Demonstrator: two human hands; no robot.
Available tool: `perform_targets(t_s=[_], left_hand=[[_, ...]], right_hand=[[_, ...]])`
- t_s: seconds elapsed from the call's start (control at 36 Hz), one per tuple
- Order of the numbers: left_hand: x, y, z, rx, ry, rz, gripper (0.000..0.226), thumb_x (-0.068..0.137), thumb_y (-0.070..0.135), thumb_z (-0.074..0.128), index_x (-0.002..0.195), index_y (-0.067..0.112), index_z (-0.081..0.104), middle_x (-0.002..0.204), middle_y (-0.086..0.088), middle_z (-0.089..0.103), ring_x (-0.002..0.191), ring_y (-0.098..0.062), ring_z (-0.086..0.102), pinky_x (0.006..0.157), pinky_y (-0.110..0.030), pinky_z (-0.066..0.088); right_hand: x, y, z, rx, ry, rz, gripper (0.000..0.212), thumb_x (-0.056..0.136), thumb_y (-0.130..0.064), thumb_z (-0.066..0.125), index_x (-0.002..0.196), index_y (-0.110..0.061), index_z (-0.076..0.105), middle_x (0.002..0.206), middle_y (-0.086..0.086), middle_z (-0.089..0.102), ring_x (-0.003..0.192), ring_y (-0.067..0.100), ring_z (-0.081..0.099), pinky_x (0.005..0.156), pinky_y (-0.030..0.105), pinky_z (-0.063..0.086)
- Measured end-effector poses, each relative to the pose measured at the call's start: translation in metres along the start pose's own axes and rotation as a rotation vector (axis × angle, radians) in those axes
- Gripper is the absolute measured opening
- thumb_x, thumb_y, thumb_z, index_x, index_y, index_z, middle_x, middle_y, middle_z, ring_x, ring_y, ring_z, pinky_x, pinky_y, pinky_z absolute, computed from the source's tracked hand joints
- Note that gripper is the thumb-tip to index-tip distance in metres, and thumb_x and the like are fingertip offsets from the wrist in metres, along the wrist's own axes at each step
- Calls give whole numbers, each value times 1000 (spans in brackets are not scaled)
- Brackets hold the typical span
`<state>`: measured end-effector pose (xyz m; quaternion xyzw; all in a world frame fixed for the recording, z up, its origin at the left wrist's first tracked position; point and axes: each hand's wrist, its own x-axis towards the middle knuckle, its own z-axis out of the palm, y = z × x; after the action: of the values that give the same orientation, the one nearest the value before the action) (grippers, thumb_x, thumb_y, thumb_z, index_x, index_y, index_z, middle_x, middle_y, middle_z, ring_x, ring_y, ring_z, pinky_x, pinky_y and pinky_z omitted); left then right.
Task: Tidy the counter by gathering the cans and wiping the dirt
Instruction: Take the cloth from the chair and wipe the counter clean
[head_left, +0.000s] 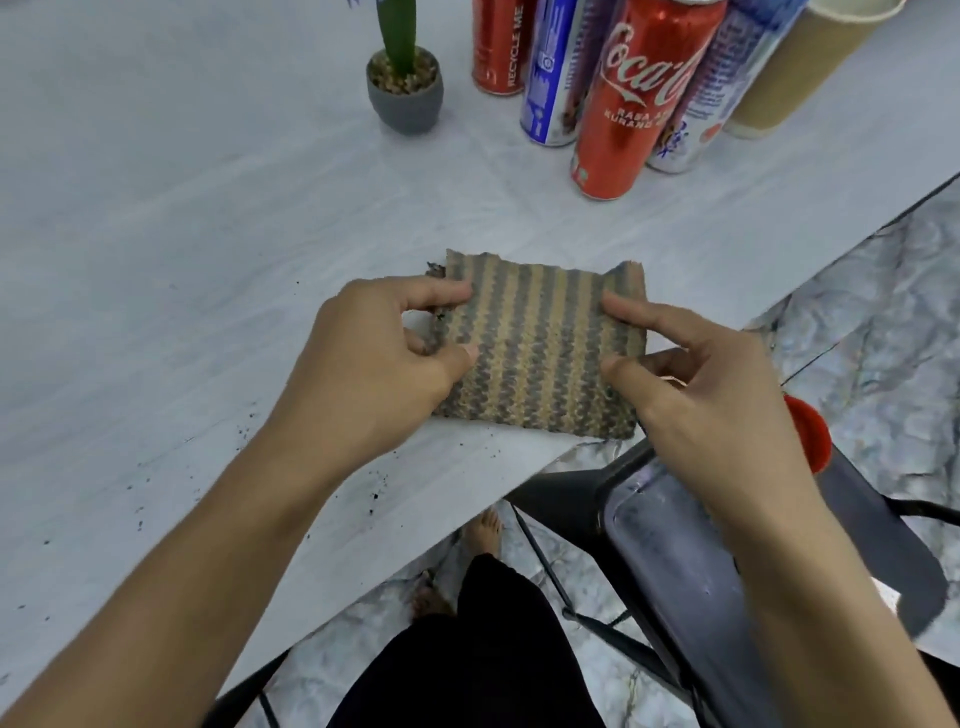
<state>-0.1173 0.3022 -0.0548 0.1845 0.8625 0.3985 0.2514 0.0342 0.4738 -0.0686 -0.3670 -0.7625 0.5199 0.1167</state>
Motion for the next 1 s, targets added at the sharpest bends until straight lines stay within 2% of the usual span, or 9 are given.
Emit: perform_targets(t_s=[0.08, 0.14, 0.22, 0.25, 0.42, 0.5, 0.58, 0.75, 1.0], left_hand=[[-7, 2, -3, 145, 51, 72, 40, 85, 36, 79, 123, 43, 69, 107, 27, 68, 84, 9, 65, 60, -5, 44], [-11, 0, -9, 180, 99, 107, 38, 85, 40, 77, 122, 42, 68, 113, 28, 66, 85, 9, 65, 71, -15, 48], [-13, -7, -22, 205, 163, 118, 35, 87, 44, 73, 122, 42, 68, 115, 27, 67, 90, 10, 64, 79, -23, 51], [-12, -10, -27, 207, 174, 120, 34, 88, 45, 72, 121, 42, 68, 114, 27, 67, 92, 11, 63, 82, -24, 52], [2, -33, -63, 265, 219, 194, 34, 95, 47, 64, 127, 41, 66, 118, 29, 64, 100, 19, 57, 88, -10, 39], [16, -48, -83, 356, 200, 251, 39, 99, 44, 59, 137, 37, 61, 132, 20, 60, 116, 7, 53, 98, -15, 36], [32, -67, -100, 445, 160, 322, 44, 102, 37, 55, 146, 30, 55, 151, 12, 52, 140, -10, 46, 114, -31, 35], [61, -106, -126, 587, 93, 374, 55, 107, 41, 44, 159, 31, 33, 167, 13, 26, 156, -9, 16, 126, -45, 19], [85, -139, -143, 692, 45, 368, 62, 105, 59, 23, 163, 37, 16, 171, 17, 7, 157, -5, -3, 126, -35, -1]], right_hand=[[-7, -5, 2, -192, 62, -69, 36, 90, -20, 72, 123, -34, 71, 105, -15, 68, 79, 1, 65, 63, 8, 47], [-12, -7, 3, -313, 102, -122, 36, 91, -24, 72, 126, -29, 70, 120, -14, 62, 91, 1, 62, 70, 10, 48], [-17, -10, 6, -419, 160, -173, 37, 93, -27, 70, 130, -21, 69, 134, -5, 59, 118, 18, 58, 88, 40, 55], [-18, -12, 8, -442, 173, -194, 37, 94, -28, 69, 129, -18, 69, 137, -2, 58, 125, 23, 56, 91, 43, 53], [-13, -28, 30, -550, 58, -279, 43, 102, -32, 58, 141, -11, 59, 152, 7, 50, 139, 26, 46, 108, 33, 38], [-8, -35, 46, -597, -31, -260, 47, 106, -36, 50, 146, -10, 52, 158, 10, 43, 147, 25, 35, 116, 29, 25], [-3, -37, 62, -677, -114, -217, 56, 108, -43, 40, 154, -11, 41, 165, 11, 33, 153, 27, 25, 126, 39, 19], [0, -33, 84, -785, -101, -160, 69, 106, -57, 23, 164, -21, 17, 173, 6, 5, 159, 25, 1, 128, 44, 2], [4, -22, 99, -865, -64, -136, 72, 103, -65, 15, 165, -30, 2, 172, 0, -15, 157, 27, -18, 125, 57, -9]])
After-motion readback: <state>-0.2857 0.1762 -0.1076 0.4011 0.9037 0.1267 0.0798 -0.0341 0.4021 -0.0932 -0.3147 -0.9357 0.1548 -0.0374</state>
